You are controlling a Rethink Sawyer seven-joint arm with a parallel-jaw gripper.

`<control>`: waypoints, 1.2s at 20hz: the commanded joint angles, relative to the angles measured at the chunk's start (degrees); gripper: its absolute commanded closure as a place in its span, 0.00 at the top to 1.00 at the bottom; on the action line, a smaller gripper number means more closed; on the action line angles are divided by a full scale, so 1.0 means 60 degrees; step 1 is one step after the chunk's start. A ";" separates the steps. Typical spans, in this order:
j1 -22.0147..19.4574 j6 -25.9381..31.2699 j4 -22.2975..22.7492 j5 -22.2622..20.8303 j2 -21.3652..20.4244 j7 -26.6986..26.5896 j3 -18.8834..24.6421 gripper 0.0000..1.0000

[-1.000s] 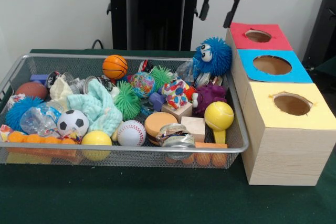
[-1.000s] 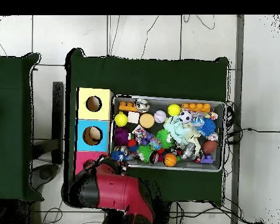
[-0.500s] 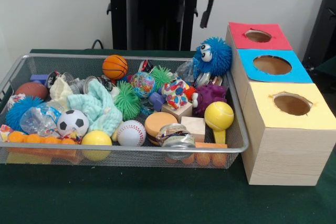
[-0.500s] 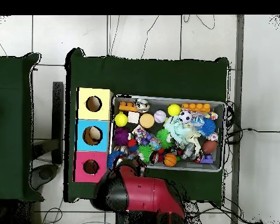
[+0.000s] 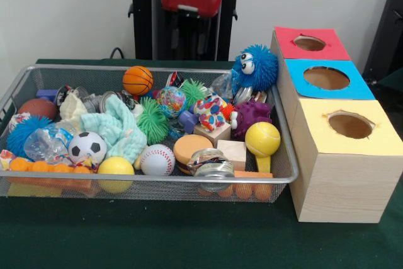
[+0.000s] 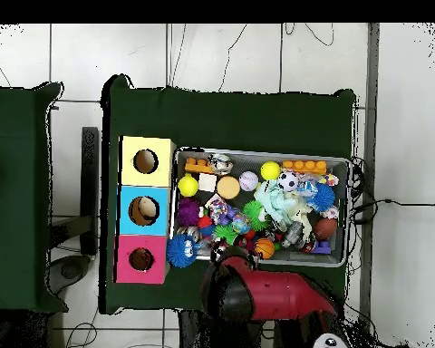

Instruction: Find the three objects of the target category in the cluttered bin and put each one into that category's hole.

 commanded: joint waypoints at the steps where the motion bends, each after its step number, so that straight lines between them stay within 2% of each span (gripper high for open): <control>1: -0.2279 0.0266 -0.0121 -0.1985 0.1115 -0.2170 0.2900 1.00; 6: -0.3652 0.1202 -0.0422 -0.2481 0.1371 -0.2737 0.4032 1.00; 10: -0.4375 0.1527 -0.0590 -0.2969 0.1701 -0.2886 0.4533 1.00; 19: -0.5349 0.2262 -0.0878 -0.3583 0.2049 -0.3123 0.5429 1.00; 24: -0.5912 0.2718 -0.1308 -0.3939 0.2478 -0.3657 0.5873 1.00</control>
